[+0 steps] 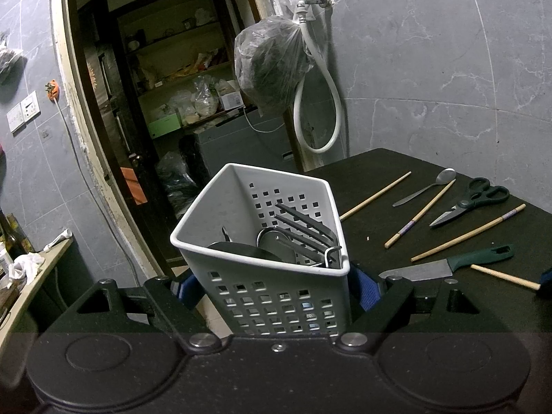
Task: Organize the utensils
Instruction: 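Close the right tool on the green handle of the knife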
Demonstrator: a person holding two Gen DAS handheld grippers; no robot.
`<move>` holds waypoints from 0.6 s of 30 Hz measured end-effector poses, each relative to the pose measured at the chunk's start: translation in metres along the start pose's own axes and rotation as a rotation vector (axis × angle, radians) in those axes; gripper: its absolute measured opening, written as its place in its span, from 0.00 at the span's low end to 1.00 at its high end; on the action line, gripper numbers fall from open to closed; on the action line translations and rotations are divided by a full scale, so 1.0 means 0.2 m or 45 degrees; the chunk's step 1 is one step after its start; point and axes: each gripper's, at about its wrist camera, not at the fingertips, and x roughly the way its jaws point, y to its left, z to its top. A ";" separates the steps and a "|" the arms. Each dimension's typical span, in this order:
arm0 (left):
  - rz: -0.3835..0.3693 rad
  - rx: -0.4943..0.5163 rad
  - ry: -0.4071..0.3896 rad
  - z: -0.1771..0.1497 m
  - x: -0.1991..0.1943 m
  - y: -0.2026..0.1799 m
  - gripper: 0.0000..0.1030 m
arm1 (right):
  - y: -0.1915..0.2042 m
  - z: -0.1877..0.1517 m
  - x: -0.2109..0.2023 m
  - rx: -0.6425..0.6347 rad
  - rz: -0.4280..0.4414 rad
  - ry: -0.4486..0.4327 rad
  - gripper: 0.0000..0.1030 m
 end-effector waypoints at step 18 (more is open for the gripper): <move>0.003 0.001 0.000 0.00 0.00 0.00 0.84 | -0.28 0.03 0.05 0.197 -0.467 -0.071 0.42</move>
